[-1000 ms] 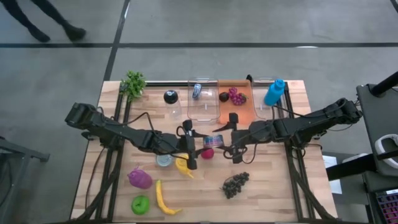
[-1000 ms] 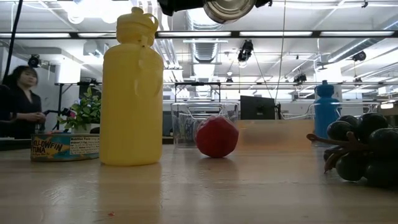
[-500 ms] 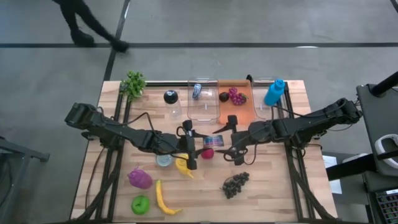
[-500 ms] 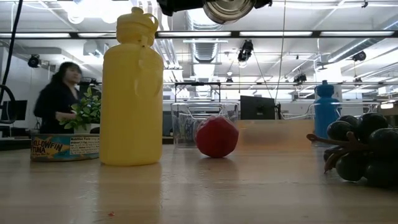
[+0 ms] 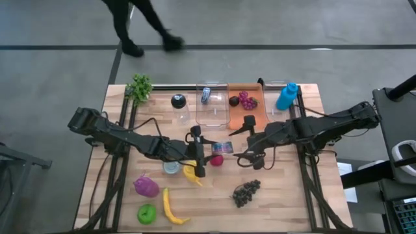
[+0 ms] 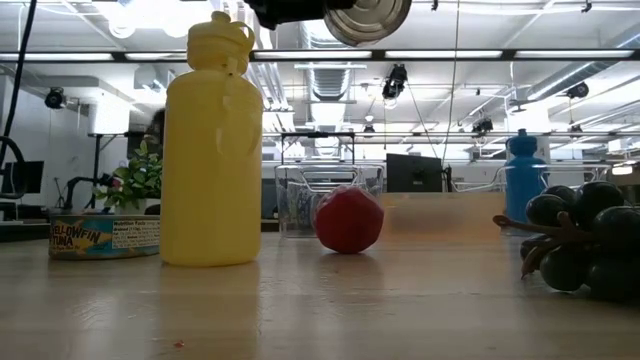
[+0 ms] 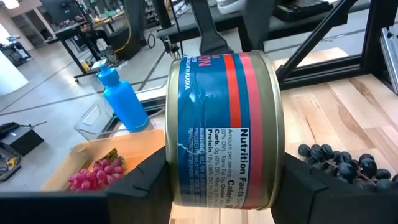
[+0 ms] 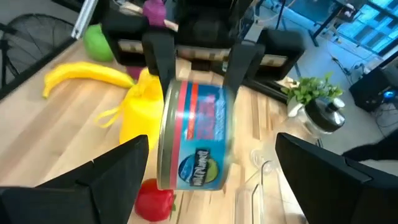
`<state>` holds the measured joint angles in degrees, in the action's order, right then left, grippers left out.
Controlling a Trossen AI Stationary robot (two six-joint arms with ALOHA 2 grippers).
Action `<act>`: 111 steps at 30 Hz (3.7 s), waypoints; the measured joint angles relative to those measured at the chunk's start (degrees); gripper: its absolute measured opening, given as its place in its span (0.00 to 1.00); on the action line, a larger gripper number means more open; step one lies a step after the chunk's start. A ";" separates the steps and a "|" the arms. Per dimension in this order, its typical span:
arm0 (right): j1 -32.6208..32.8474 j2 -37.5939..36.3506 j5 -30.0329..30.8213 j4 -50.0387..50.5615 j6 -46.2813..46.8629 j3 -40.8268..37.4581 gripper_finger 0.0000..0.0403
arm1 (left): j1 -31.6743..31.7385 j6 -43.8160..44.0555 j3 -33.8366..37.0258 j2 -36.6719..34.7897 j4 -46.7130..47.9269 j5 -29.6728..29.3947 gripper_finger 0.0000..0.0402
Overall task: Pick & Place Food Item
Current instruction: Put the blue and pink tuna can into the left transparent bin
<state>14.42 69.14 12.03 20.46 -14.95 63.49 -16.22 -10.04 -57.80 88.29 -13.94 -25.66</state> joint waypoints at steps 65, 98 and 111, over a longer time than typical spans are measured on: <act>1.83 -9.48 7.48 10.53 6.96 -1.95 0.84 | 34.35 45.04 -52.50 38.38 55.01 -6.48 0.48; 1.84 -9.51 7.47 10.54 6.26 -1.95 0.83 | 36.25 49.30 -52.41 44.04 56.07 -6.24 0.51; 1.85 -9.48 7.48 10.54 6.43 -1.95 0.87 | 36.25 49.24 -52.43 43.98 55.58 -6.32 0.62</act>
<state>16.27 59.66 19.51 31.00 -8.51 61.54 20.03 39.20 -110.24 132.27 41.65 -31.99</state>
